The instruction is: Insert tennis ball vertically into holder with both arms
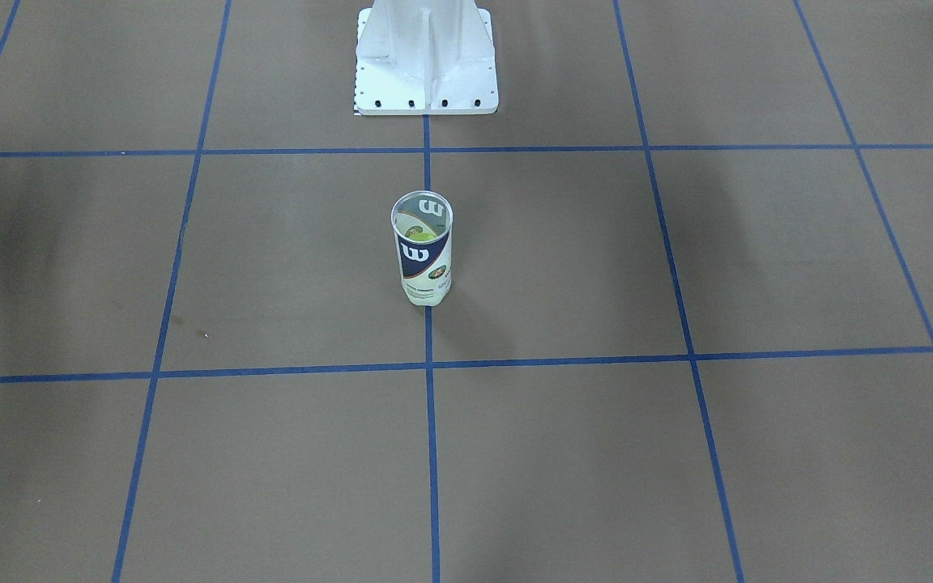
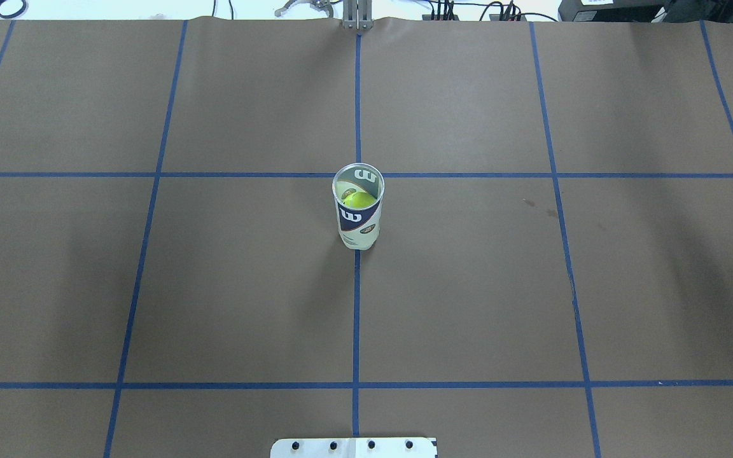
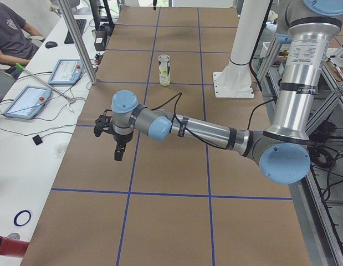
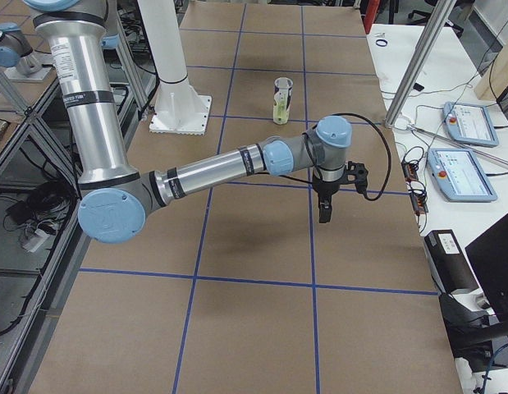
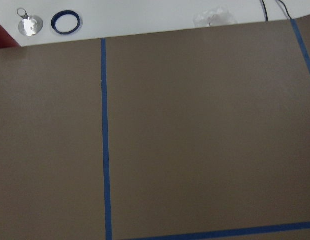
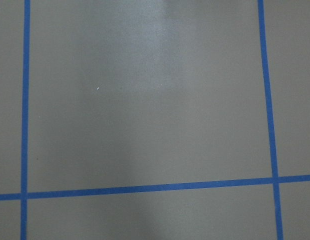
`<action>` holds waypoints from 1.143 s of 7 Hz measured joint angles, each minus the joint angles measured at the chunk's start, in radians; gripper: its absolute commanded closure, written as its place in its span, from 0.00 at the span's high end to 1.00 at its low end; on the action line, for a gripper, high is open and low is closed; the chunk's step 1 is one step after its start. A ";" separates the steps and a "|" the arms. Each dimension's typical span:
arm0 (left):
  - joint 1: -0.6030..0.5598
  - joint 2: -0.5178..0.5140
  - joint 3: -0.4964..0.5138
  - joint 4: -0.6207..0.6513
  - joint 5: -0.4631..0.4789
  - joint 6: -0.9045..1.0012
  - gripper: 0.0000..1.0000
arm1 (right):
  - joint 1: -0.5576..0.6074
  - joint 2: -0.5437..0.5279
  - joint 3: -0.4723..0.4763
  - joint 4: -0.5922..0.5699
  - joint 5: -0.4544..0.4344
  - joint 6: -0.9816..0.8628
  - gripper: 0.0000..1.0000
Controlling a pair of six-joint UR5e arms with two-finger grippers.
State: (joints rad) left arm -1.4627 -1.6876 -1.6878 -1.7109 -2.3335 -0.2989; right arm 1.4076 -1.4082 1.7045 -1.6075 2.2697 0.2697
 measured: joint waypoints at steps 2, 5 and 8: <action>-0.046 0.102 -0.053 0.068 -0.101 -0.095 0.99 | 0.046 -0.041 -0.028 -0.004 0.009 -0.174 0.99; -0.060 0.181 -0.064 0.056 -0.135 -0.164 0.99 | 0.087 -0.105 -0.040 -0.006 0.059 -0.255 0.99; -0.061 0.201 -0.064 0.051 -0.086 0.048 0.99 | 0.100 -0.121 -0.046 -0.009 0.094 -0.263 0.99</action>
State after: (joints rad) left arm -1.5232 -1.4870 -1.7513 -1.6596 -2.4200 -0.2509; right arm 1.5072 -1.5294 1.6588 -1.6166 2.3637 0.0065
